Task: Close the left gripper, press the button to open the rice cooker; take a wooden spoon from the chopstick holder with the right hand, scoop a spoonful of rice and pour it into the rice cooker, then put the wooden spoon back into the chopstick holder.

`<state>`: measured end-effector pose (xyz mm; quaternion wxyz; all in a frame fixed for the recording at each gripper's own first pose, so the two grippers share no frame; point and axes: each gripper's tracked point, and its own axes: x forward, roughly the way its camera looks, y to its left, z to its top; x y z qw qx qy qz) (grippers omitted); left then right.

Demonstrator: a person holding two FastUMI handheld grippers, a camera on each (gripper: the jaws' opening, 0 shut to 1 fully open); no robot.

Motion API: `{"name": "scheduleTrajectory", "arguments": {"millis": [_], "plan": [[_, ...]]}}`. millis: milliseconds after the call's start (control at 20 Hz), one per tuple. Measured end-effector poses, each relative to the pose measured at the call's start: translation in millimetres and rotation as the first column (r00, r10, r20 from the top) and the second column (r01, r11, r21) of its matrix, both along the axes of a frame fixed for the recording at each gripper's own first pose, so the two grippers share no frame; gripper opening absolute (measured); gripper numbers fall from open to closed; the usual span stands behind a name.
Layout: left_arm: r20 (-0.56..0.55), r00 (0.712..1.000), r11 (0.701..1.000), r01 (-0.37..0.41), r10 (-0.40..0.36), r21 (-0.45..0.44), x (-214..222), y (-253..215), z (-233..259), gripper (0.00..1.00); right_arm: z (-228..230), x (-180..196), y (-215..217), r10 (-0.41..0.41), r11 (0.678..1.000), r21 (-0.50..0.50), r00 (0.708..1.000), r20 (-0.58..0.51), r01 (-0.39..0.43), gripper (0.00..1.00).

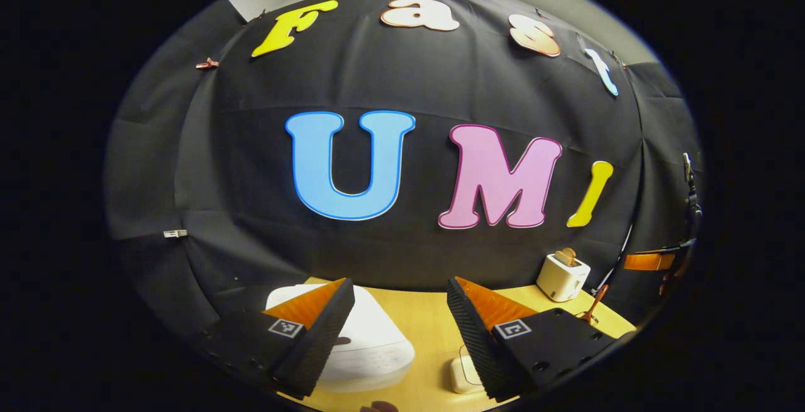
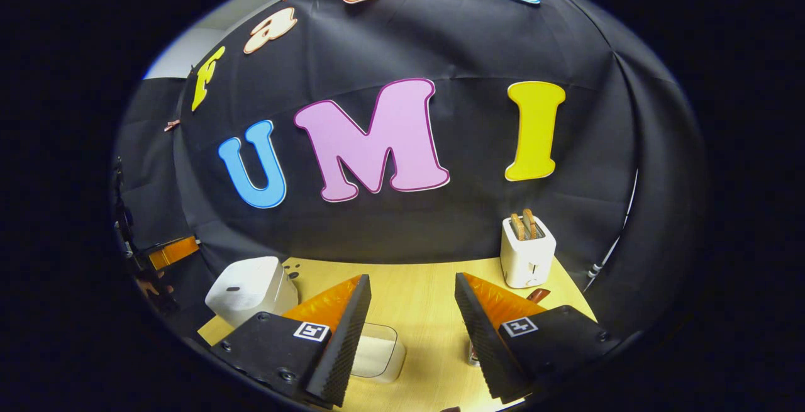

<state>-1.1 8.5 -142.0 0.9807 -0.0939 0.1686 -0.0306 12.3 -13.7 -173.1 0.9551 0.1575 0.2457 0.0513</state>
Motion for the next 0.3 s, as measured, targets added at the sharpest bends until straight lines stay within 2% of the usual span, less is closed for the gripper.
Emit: {"name": "scheduleTrajectory", "arguments": {"millis": [300], "plan": [[-0.010,1.000,1.000,0.025,-0.025,-0.001,5.8,-12.5,-2.4,0.94,2.4,-5.1,-4.8,-0.001,1.000,-0.013,1.000,-0.001,0.001,0.84]]}}
